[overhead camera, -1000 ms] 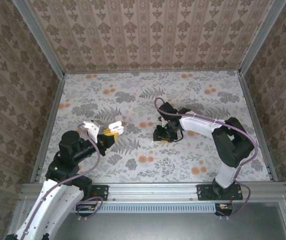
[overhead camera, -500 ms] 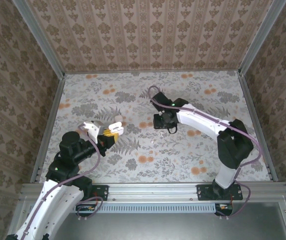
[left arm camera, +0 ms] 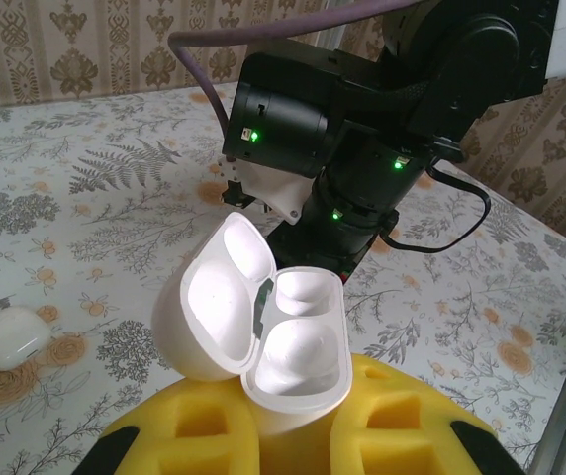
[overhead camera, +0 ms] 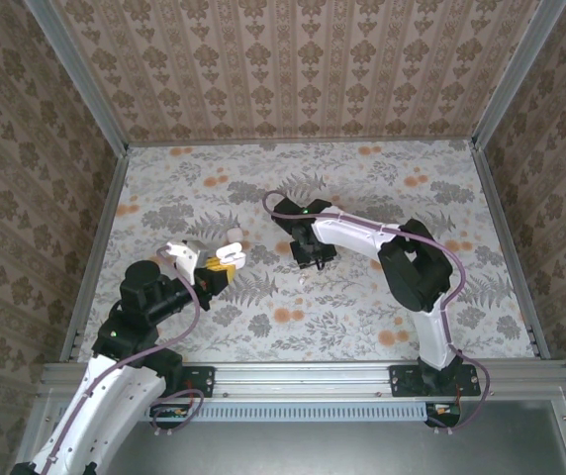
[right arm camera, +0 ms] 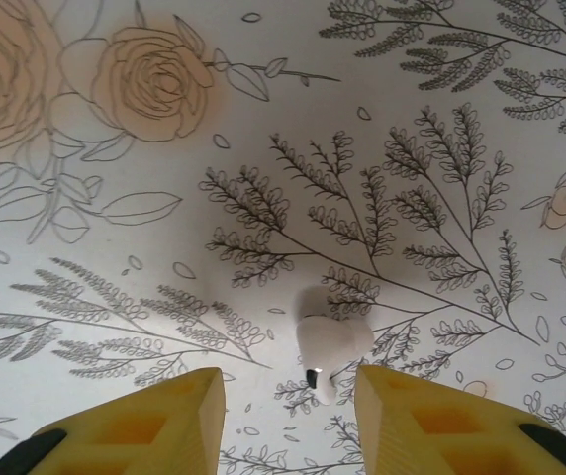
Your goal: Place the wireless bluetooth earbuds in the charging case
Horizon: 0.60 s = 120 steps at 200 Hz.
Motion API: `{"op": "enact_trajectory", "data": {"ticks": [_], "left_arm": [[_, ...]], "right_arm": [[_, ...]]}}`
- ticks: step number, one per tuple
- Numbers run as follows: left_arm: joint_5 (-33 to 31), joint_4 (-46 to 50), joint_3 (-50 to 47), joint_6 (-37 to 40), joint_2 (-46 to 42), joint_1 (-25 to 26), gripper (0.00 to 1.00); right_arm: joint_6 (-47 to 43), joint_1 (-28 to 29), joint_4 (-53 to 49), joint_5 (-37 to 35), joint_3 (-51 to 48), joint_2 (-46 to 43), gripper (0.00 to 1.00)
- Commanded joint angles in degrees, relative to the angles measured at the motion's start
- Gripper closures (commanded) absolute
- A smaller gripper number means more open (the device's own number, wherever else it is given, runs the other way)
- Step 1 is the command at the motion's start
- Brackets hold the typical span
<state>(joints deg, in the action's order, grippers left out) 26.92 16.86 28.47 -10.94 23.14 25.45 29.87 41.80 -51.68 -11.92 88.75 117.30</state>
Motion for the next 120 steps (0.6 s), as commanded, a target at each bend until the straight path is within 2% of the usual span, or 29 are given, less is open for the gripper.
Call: {"op": "enact_trajectory", "data": {"ticks": [1, 88, 120], "left_arm": [[-0.6, -2.2, -1.0, -0.6, -0.2, 0.3, 1.00], [-0.1, -3.8, -0.6, 0.1, 2.5, 0.2, 1.00], [-0.1, -3.8, -0.5, -0.1, 2.6, 0.2, 1.00]], "right_arm": [[-1.7, 0.2, -3.1, -3.2, 1.9, 1.9, 0.61], [-2.5, 0.1, -3.3, -2.9, 1.4, 4.2, 0.63], [-2.6, -0.2, -2.7, -2.6, 0.2, 4.2, 0.67]]}}
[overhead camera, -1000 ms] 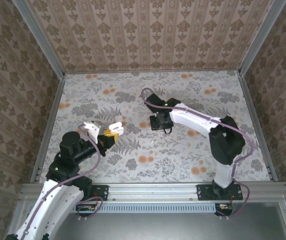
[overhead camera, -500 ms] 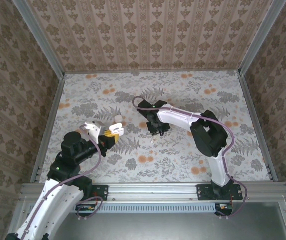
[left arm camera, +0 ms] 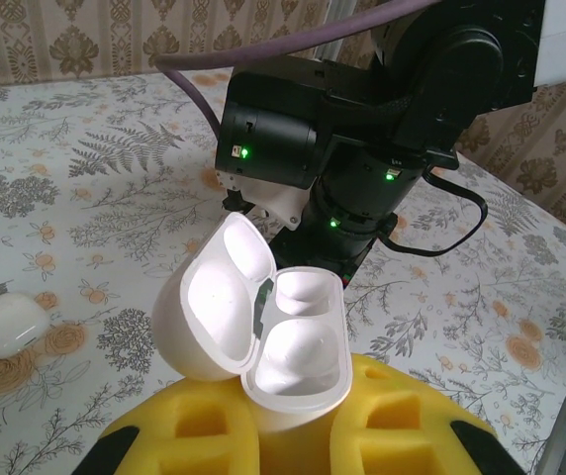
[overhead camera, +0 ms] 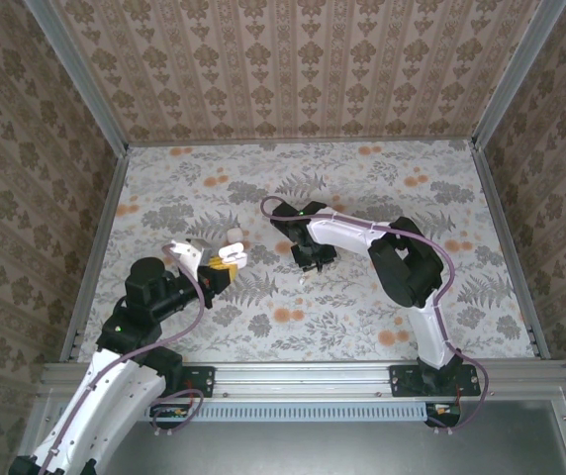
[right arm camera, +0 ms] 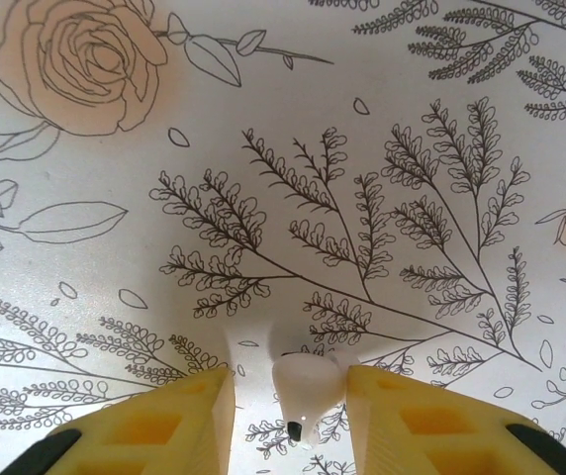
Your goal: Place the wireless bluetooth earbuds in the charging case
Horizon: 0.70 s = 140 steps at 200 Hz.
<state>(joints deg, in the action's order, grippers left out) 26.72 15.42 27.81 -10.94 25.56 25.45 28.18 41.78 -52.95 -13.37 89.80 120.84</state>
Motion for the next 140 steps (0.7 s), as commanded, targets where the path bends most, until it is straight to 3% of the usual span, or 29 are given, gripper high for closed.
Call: {"op": "enact_trajectory", "data": {"ticks": [1, 77, 140], "left_arm": [[0.1, -2.3, 0.2, 0.0, 0.2, 0.2, 1.00], [0.3, -1.9, 1.0, -0.3, 0.1, 0.2, 1.00], [0.7, -1.2, 1.5, -0.7, 0.1, 0.2, 1.00]], "right_arm": [[-0.9, -0.2, -1.4, -1.1, -0.9, 0.6, 0.68], [-0.1, -2.9, 2.3, 3.8, -6.4, -3.0, 0.73], [-0.2, -3.5, 5.5, 6.0, -8.3, -6.8, 0.85]]}}
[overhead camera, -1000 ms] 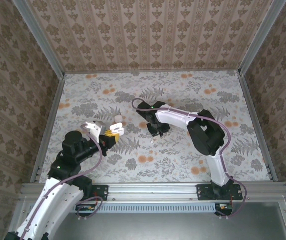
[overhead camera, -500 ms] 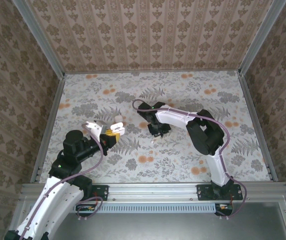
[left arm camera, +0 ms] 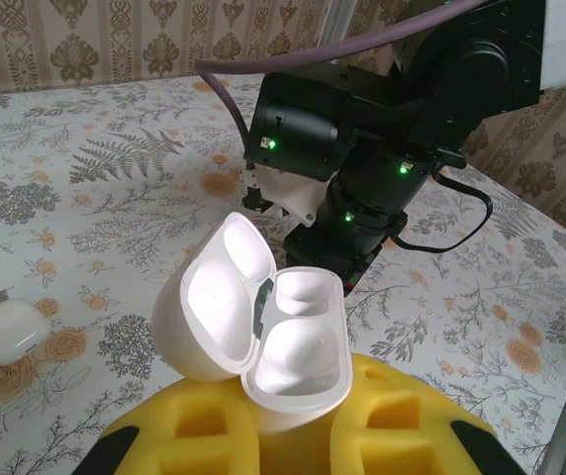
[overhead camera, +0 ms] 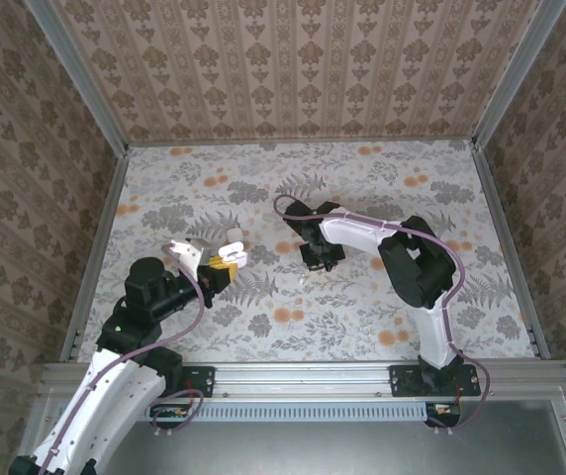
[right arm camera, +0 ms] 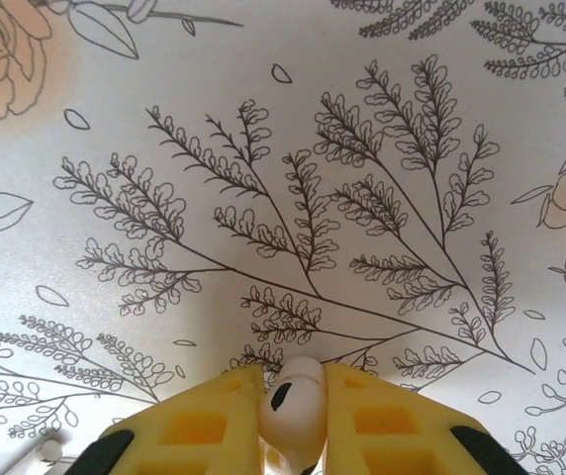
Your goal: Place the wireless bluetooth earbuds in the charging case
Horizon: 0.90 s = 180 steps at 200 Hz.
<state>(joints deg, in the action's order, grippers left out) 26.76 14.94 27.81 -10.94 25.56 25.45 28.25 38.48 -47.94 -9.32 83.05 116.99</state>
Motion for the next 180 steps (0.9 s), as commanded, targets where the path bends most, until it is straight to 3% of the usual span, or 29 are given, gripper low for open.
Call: {"op": "enact_trajectory", "data": {"ticks": [1, 49, 112, 151, 180], "left_arm": [[0.7, -0.8, 1.5, -0.7, 0.0, 0.2, 1.00], [4.9, -5.2, -0.1, -1.3, 0.2, 0.2, 1.00], [19.4, -17.7, 0.3, -2.6, 7.5, 3.1, 1.00], [21.2, -23.5, 2.3, -2.8, 12.3, 6.1, 1.00], [22.5, -25.3, 4.1, -3.0, 14.7, 7.8, 1.00]], "right_arm": [[-0.3, -0.2, 0.5, 2.0, -1.6, -3.1, 0.85], [-2.0, -0.2, 5.3, 5.0, -5.4, -11.8, 0.88], [-8.3, 0.4, 16.9, 13.2, -13.3, -38.4, 0.94], [-15.0, 3.7, 22.5, 18.7, -14.9, -51.7, 0.94], [-19.5, 7.7, 23.9, 20.8, -13.9, -56.0, 0.91]]}}
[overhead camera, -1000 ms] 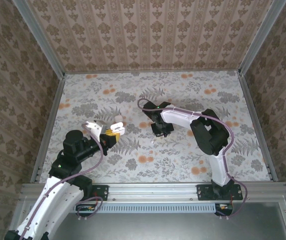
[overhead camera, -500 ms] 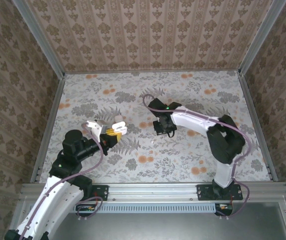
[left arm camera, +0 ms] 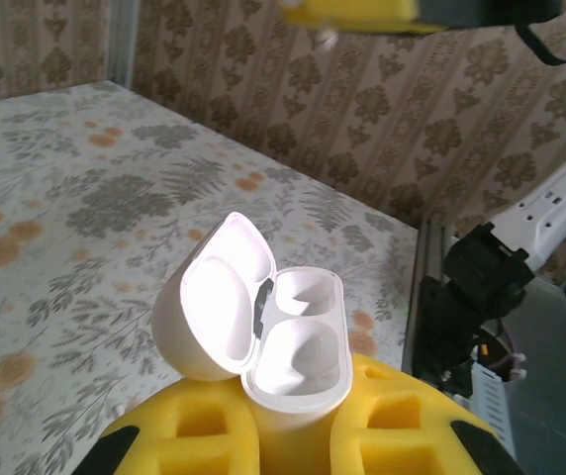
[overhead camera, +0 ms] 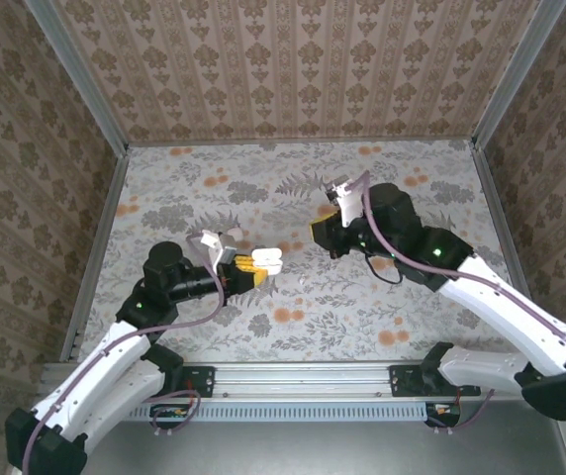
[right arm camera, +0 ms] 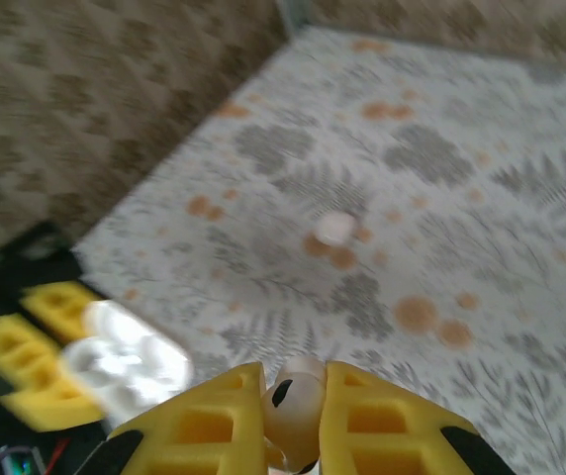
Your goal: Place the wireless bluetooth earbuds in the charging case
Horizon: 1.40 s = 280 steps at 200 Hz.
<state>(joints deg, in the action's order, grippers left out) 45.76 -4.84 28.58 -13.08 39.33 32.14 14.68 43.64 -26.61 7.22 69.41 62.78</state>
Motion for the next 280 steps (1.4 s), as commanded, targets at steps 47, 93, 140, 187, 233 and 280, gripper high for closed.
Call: {"op": "enact_trajectory", "data": {"ticks": [47, 93, 140, 187, 233, 280], "left_arm": [[5.2, -5.6, 6.5, -1.7, 2.1, 3.2, 1.00], [5.2, -5.2, 8.1, -2.6, 2.0, 4.5, 1.00], [5.0, -5.2, 8.8, -2.6, 2.2, 4.7, 1.00], [5.4, -5.2, 9.8, -2.7, 3.0, 4.9, 1.00], [5.3, -5.3, 10.1, -2.9, 3.2, 5.0, 1.00], [5.3, -5.1, 10.6, -3.0, 3.7, 5.2, 1.00]], "right_arm": [[-10.3, 6.6, 0.1, 6.0, 4.0, 1.2, 0.93], [-11.7, 7.8, 3.4, 6.1, 3.1, 1.5, 0.93], [-13.9, 7.9, 0.7, 7.9, 4.0, 1.3, 0.93], [-15.2, 8.0, -1.6, 9.1, 5.1, 2.3, 0.93], [-17.5, 8.6, -5.3, 9.5, 6.3, 3.7, 0.93], [-19.5, 8.9, -7.2, 8.6, 6.8, 4.1, 0.93]]}}
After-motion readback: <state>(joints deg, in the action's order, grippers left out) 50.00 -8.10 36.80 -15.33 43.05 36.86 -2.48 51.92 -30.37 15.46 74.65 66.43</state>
